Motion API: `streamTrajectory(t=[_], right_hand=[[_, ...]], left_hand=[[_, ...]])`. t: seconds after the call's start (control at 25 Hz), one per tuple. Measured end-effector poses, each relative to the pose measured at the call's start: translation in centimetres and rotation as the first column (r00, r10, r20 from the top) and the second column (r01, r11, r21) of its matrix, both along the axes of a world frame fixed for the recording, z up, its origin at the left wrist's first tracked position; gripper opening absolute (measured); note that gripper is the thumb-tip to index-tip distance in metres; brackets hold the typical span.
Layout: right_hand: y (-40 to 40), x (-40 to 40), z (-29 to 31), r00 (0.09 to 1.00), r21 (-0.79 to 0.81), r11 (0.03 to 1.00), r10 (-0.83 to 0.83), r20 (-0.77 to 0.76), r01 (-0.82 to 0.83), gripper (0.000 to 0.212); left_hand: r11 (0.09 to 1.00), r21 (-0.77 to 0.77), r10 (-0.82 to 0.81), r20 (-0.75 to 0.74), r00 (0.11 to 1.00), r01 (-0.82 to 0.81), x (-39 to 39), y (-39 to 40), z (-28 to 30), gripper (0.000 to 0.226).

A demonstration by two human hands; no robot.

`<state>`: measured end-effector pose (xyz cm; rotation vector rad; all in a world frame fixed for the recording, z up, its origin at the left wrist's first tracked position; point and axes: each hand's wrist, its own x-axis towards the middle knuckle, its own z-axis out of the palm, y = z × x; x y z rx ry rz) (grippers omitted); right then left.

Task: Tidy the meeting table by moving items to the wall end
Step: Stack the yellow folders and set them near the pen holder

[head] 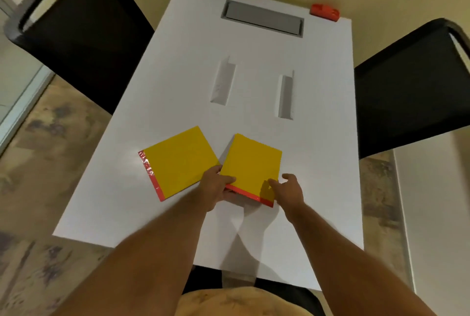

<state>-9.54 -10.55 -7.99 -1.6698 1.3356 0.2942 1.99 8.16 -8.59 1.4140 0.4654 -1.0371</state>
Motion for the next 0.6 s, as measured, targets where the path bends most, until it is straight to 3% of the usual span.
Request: streamTrajectory(t=[0.08, 0.16, 0.24, 0.36, 0.48, 0.6], right_hand=[[1.1, 0.5, 0.4, 1.000, 0.118, 0.993, -0.006, 0.012, 0.004, 0.075], [1.5, 1.6, 0.6, 0.998, 0.080, 0.997, -0.001, 0.058, -0.004, 0.100], [1.1, 3.5, 1.6, 0.991, 0.024, 0.998, 0.053, 0.126, -0.057, 0.108], [1.8, 6.4, 3.0, 0.968, 0.074, 0.971, 0.218, 0.121, -0.228, 0.073], [3.5, 9.3, 3.0, 0.914, 0.169, 0.900, 0.384, 0.132, -0.402, 0.031], [6.3, 12.0, 2.0, 0.895, 0.040, 0.899, 0.428, 0.129, -0.436, 0.045]], left_hand=[[0.995, 0.022, -0.100, 0.078, 0.992, 0.099, 1.5, 1.4, 1.2, 0.051], [0.974, 0.034, -0.225, 0.145, 0.963, 0.223, 3.3, 3.4, 2.7, 0.052], [0.954, 0.080, -0.299, 0.178, 0.937, 0.289, 5.5, 5.9, 4.0, 0.050], [0.932, 0.124, -0.358, 0.198, 0.912, 0.339, 8.2, 9.8, 5.5, 0.047], [0.973, 0.159, -0.205, 0.255, 0.945, 0.168, 10.5, 12.9, 6.0, 0.045], [0.987, 0.161, -0.050, 0.284, 0.957, 0.004, 11.7, 15.3, 5.5, 0.039]])
